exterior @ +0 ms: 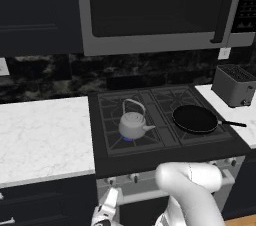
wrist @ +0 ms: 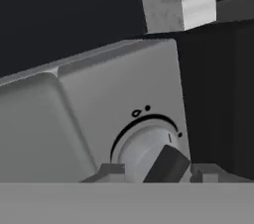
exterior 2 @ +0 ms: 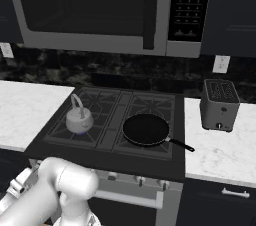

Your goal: Pick the kettle from the counter and place it on a stove burner. Then turn the burner on.

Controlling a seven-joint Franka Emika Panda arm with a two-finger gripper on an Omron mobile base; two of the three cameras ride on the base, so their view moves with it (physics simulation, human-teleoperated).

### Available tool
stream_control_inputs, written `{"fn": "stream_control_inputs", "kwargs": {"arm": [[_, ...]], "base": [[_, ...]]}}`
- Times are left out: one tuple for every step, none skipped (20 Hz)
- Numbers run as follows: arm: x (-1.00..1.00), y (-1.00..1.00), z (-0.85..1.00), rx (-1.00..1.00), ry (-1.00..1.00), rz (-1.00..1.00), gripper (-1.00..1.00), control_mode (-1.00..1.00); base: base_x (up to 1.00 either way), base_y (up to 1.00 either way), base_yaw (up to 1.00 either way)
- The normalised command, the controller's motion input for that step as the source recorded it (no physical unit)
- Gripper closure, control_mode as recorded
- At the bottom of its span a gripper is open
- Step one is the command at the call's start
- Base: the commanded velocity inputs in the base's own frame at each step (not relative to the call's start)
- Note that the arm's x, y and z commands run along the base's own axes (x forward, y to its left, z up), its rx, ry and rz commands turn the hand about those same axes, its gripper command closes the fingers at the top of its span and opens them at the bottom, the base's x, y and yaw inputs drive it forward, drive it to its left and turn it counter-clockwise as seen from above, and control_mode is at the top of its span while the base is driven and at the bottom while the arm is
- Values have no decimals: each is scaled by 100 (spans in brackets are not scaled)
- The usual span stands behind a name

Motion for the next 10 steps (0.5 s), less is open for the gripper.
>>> {"fn": "stream_control_inputs", "kwargs": {"arm": [[2, 78, -23, -45, 42, 17, 100, -100], [6, 79, -20, -45, 43, 17, 100, -100], [14, 80, -21, -45, 43, 18, 100, -100], [14, 79, -24, -45, 41, 18, 100, -100], [1, 69, -18, -40, 36, 19, 100, -100], [-12, 37, -3, -17, 0, 13, 100, -100], [0, 0, 0, 0, 0, 0, 100, -100], [0, 0, 0, 0, 0, 0, 100, -100], [0, 0, 0, 0, 0, 0, 100, -100], [0, 0, 0, 0, 0, 0, 100, -100]], "base": [[0, 0, 0], [0, 0, 0], [0, 0, 0], [0, 0, 0], [0, 0, 0], [0, 0, 0], [0, 0, 0], [0, 0, 0], [0, 0, 0], [0, 0, 0]]}}
